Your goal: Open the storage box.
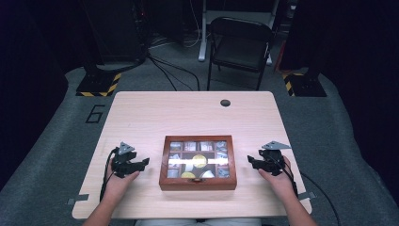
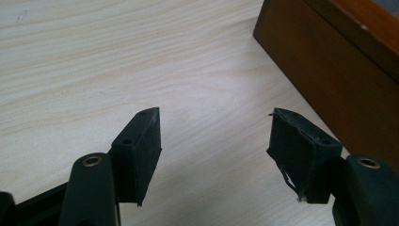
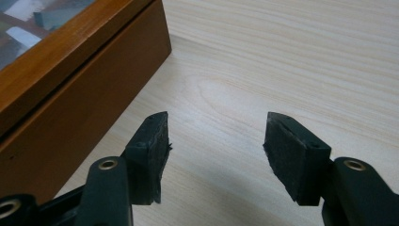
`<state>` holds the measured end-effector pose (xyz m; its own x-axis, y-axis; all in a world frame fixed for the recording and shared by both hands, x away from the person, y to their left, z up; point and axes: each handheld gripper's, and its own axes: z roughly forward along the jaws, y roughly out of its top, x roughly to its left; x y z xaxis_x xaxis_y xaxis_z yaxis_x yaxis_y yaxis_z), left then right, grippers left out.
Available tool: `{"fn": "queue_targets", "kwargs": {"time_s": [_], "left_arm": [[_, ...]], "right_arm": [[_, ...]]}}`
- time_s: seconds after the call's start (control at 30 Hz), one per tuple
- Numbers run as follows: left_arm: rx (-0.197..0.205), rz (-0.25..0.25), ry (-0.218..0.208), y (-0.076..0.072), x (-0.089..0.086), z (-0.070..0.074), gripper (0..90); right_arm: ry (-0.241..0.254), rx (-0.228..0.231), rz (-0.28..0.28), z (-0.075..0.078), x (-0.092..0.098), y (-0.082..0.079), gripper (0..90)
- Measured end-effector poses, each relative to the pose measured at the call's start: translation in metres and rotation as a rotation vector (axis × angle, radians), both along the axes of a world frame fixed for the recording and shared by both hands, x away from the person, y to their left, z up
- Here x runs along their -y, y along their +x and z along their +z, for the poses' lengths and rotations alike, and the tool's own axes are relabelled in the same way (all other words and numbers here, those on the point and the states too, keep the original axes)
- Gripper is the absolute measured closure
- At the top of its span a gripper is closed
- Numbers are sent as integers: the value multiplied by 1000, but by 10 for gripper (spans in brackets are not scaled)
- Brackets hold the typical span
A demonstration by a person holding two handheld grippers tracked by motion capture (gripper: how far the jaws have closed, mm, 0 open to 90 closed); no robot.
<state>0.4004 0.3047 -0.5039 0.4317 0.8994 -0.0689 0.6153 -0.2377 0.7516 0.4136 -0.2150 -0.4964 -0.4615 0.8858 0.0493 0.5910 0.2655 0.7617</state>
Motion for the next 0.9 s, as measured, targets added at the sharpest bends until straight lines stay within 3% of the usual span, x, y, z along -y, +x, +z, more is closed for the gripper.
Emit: {"fn": "queue_targets", "kwargs": {"time_s": [0.6, 0.9], "left_arm": [[1, -11, -57, -14, 2, 14, 356], [13, -25, -55, -20, 5, 20, 356]], "right_arm": [[52, 64, 9, 20, -4, -17, 399], [78, 82, 19, 26, -6, -29, 404]]}}
